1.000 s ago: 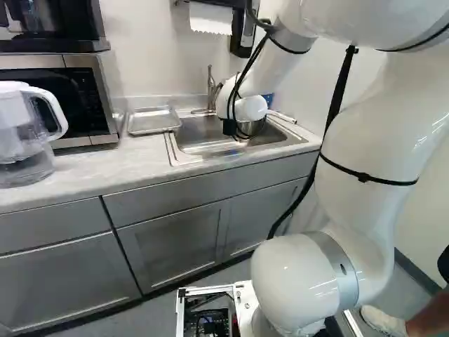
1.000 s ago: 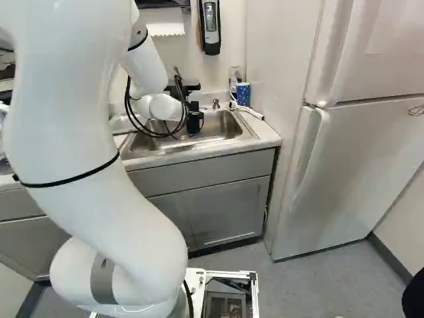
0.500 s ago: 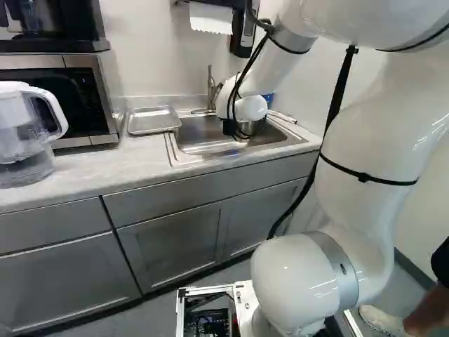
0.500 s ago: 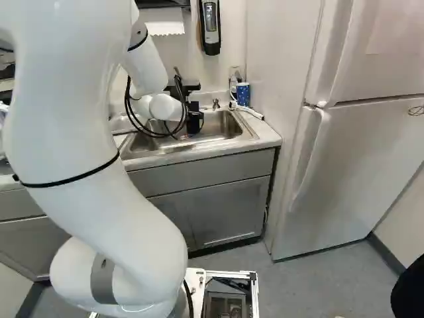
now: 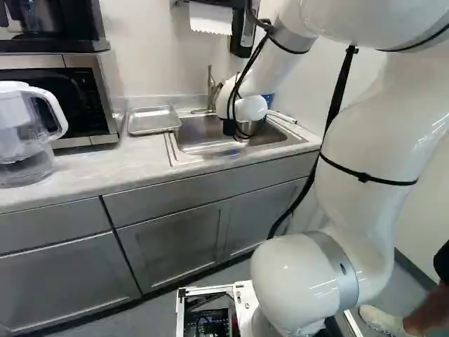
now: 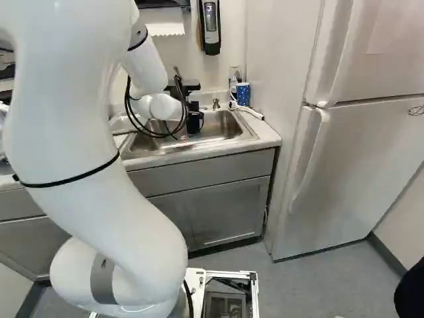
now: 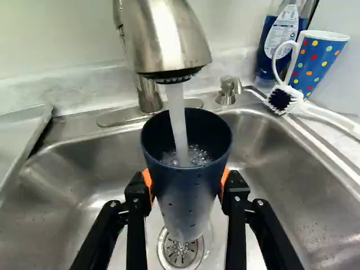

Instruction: Rinse the cup and place it in the tray

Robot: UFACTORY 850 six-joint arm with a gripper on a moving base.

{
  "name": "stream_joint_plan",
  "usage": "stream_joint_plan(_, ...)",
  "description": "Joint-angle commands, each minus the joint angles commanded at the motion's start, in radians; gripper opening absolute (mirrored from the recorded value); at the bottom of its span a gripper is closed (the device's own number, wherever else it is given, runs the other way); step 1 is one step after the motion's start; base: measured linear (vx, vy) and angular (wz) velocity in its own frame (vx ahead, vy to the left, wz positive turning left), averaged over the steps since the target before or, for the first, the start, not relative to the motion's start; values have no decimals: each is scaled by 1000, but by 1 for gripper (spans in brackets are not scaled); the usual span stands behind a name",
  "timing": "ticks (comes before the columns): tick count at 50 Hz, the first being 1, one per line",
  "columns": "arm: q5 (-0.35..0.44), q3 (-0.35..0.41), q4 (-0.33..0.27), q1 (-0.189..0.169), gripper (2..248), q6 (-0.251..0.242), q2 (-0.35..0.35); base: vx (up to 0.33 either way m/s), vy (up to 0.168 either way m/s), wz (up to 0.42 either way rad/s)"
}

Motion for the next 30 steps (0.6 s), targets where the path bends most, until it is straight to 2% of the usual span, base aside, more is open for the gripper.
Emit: stream_joint_plan(30,0,0,0,0,125,0,0,0,0,0)
